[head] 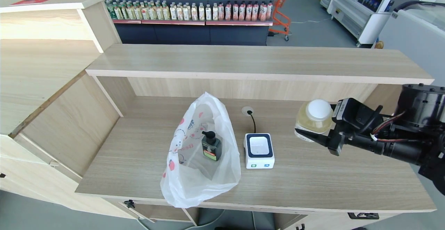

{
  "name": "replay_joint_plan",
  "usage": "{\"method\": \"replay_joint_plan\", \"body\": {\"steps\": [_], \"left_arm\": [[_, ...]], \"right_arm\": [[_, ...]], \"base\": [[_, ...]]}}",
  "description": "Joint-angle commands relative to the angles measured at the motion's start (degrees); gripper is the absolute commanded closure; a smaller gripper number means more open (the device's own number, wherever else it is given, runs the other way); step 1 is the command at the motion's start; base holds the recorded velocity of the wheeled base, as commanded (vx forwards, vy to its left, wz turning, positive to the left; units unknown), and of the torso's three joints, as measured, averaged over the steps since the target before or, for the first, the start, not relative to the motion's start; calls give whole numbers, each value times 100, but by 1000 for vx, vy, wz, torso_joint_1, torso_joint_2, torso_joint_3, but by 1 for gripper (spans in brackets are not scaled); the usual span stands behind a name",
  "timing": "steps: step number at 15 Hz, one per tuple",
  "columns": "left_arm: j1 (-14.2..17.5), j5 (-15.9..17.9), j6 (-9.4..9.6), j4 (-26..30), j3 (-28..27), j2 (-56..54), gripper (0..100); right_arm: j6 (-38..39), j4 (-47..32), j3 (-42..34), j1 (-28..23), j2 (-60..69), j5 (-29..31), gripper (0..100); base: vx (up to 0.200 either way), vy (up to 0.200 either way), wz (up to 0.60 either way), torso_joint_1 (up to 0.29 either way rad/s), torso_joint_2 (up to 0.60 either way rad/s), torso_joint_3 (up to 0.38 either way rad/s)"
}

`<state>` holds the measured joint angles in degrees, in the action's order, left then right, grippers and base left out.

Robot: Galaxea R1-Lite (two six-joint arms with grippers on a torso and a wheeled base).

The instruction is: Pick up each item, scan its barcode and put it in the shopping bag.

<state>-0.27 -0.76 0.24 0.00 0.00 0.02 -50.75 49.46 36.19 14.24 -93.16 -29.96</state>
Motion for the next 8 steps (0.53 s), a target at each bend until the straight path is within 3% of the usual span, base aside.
{"method": "replay_joint_plan", "body": {"steps": [1,8], "left_arm": [[0,-4,-7,0,0,-2,0],[0,-4,-24,0,0,-2,0]], "right_arm": [[-14,416,10,-9,-668,-291,100],[-5,1734,239,-97,-2004,-1389,100]], "base": [[0,0,0,0,0,0],[0,0,0,0,0,0]]}}
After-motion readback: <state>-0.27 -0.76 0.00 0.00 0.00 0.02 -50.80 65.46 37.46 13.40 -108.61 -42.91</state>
